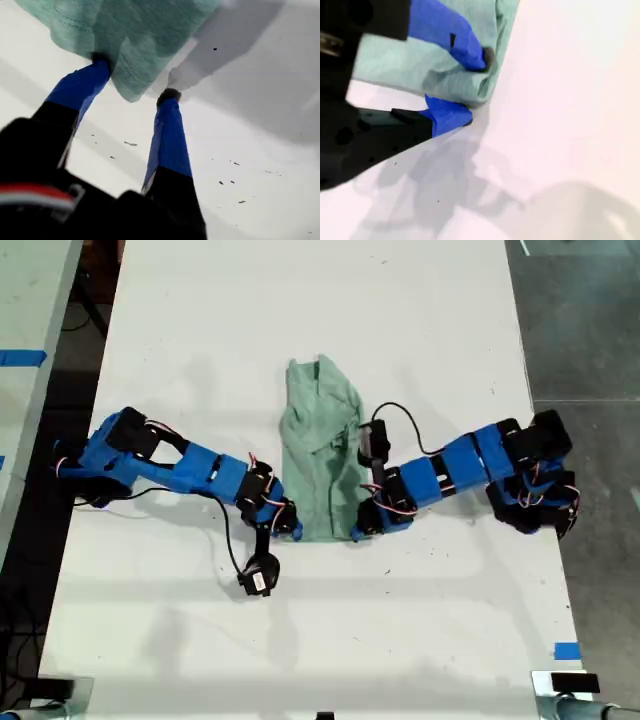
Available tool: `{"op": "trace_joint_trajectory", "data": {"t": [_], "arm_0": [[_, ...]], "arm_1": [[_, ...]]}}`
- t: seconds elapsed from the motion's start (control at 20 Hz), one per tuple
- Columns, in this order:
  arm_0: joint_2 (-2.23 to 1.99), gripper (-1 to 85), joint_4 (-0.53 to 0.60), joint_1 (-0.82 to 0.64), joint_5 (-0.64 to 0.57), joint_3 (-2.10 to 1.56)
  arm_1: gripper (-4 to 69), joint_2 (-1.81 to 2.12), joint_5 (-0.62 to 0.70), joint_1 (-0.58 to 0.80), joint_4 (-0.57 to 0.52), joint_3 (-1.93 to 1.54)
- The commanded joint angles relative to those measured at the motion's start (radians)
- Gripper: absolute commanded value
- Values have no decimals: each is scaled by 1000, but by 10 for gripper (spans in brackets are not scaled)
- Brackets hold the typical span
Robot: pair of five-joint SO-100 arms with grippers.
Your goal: Fold t shirt
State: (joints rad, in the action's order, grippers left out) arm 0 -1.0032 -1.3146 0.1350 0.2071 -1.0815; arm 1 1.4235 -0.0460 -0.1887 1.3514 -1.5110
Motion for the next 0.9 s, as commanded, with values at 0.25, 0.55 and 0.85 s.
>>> {"op": "trace_joint_trajectory", "data": {"t": [0.25, 0.55, 0.85], "arm_0": [[-2, 0, 3, -25, -14, 61], [-3, 0, 3, -20, -20, 63], [-115, 0, -141, 20, 23, 129]], "arm_1": [[186, -3, 12, 12, -123, -46], [0, -55, 26, 21, -195, -52], [0, -57, 49, -28, 97, 350]]}}
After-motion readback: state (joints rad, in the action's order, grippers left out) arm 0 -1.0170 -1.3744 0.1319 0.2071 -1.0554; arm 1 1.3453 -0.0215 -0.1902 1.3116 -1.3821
